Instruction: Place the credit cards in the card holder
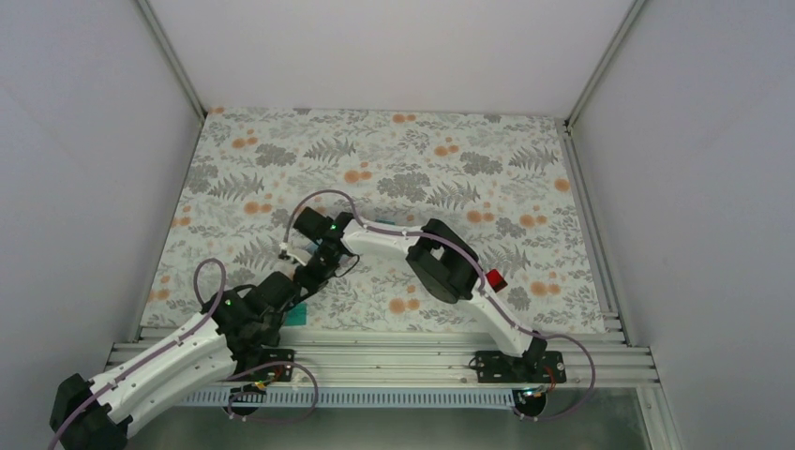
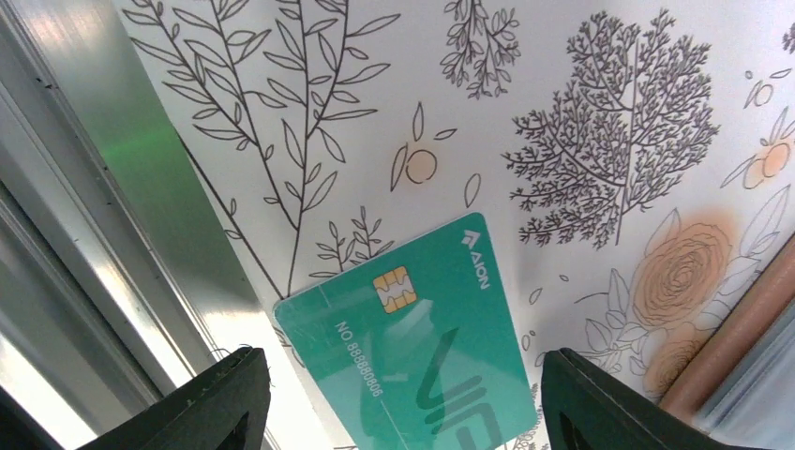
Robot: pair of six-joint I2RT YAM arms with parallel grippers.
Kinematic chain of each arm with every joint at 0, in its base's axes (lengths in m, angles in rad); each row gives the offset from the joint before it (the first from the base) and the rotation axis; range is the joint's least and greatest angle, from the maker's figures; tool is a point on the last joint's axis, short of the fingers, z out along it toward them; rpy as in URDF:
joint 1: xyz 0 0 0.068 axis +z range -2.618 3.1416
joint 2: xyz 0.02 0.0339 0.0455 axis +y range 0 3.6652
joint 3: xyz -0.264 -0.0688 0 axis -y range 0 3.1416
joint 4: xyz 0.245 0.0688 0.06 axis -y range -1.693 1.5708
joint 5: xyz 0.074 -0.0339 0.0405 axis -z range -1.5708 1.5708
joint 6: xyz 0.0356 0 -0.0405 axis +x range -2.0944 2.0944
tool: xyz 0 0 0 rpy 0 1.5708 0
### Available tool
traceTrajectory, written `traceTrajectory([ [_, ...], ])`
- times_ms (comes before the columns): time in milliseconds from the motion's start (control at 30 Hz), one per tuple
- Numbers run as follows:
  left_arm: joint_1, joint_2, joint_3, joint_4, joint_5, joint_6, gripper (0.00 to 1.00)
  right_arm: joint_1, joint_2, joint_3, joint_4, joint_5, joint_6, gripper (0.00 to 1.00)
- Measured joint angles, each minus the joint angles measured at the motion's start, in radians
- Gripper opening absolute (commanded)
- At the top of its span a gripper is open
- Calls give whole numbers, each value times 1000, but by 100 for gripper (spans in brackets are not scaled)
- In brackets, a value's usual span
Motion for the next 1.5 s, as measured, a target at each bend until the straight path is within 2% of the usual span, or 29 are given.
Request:
traceTrajectory([
  [233,0,0,3,6,-13,-14,73,-11,0,60,20,31,20,9],
  [467,0,19,3,6,-9,-14,73,-5,-2,-55,41,40,16,8],
  [900,0,20,-55,45,20,-13,73,37,-11,-97,56,-10,-14,8],
  [1000,0,20,-56,47,22,-13,66,37,-11,-93,51,-5,-14,8],
  [1200,0,-36,-80,76,15,-8,41,37,-11,-87,40,8,-13,8],
  [1500,-1,-55,-74,69,34,-5,28,31,-9,-79,31,8,-9,8],
])
